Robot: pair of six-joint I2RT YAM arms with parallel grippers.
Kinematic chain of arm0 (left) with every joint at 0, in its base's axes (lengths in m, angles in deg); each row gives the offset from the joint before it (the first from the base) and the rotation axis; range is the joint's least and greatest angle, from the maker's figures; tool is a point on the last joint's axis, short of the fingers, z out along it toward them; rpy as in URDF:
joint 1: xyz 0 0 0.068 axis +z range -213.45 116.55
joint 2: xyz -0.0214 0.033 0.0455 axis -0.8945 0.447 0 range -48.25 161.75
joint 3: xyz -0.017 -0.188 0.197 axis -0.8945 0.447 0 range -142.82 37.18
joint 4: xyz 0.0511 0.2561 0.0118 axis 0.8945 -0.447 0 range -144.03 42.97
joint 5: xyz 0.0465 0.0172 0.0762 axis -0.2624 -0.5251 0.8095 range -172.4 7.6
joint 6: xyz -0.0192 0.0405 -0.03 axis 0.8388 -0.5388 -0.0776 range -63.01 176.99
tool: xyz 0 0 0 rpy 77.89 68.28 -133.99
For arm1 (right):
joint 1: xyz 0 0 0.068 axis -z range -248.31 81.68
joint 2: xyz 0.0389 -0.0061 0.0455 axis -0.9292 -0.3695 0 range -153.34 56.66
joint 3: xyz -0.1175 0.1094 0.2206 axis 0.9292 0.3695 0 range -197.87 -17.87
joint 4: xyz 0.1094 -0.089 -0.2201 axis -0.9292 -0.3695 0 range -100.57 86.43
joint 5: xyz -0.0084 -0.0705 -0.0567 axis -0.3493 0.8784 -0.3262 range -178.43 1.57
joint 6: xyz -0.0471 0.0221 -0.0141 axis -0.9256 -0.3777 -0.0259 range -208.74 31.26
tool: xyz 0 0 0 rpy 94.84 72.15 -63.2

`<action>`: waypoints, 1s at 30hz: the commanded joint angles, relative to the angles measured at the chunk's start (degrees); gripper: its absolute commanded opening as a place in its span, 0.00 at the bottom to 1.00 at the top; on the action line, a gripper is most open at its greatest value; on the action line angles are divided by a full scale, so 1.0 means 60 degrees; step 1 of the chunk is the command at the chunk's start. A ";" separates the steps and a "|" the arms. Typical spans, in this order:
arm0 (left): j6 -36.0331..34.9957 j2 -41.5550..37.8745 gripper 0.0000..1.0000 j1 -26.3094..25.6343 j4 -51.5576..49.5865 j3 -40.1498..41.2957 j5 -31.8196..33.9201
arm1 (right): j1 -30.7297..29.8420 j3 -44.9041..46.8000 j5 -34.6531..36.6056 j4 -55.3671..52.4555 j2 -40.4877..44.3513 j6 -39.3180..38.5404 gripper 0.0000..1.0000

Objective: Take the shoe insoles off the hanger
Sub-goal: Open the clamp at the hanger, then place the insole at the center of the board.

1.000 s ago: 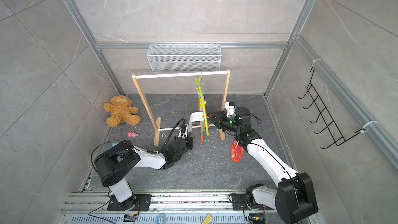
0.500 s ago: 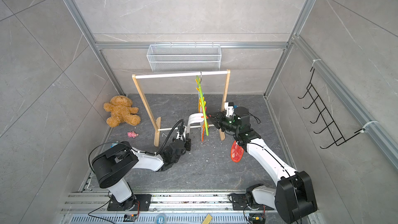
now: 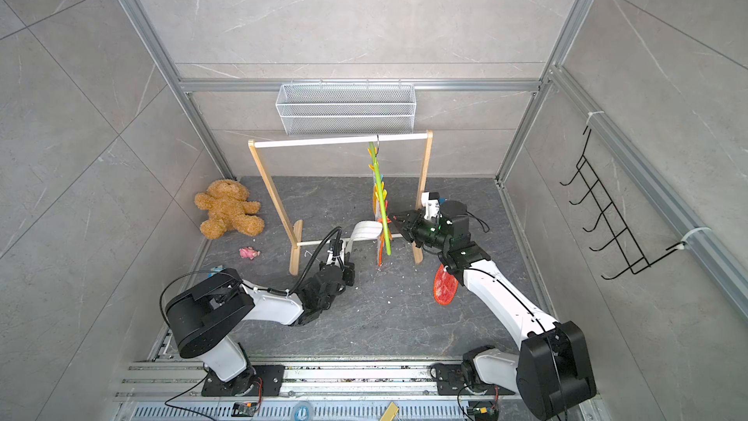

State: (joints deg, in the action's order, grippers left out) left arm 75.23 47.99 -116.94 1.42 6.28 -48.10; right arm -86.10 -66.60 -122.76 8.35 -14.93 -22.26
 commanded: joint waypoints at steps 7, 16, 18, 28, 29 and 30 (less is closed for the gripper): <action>-0.0004 -0.1143 0.00 0.0068 0.0051 0.0457 0.0550 | -0.0091 -0.0251 0.0051 0.0118 0.0016 -0.0105 0.37; -0.0595 -0.2797 0.00 0.0081 -0.1378 0.0600 0.0176 | 0.0009 -0.0858 0.0701 -0.1736 0.0560 -0.1379 0.63; -0.0780 -0.3279 0.00 0.0134 -0.1854 0.0579 -0.0298 | 0.0121 -0.1015 0.0806 -0.2187 0.0716 -0.1664 0.67; -0.1070 -0.5785 0.00 0.1573 -0.5493 -0.0560 -0.5295 | 0.0911 -0.1616 0.0858 -0.3894 0.1642 -0.3340 0.72; -0.1077 -0.6048 0.00 0.1780 -0.5871 -0.0764 -0.5863 | 0.0931 -0.1721 0.0849 -0.4011 0.1752 -0.3592 0.71; -0.1064 -0.6240 0.00 0.1948 -0.6204 -0.0956 -0.6301 | 0.0928 -0.1815 0.0809 -0.4051 0.1852 -0.3824 0.69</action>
State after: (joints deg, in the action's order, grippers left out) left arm 70.31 14.49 -107.46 -28.61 4.93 -73.41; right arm -80.68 -74.49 -118.04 -12.61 -6.29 -38.94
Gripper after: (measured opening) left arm 0.051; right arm 0.692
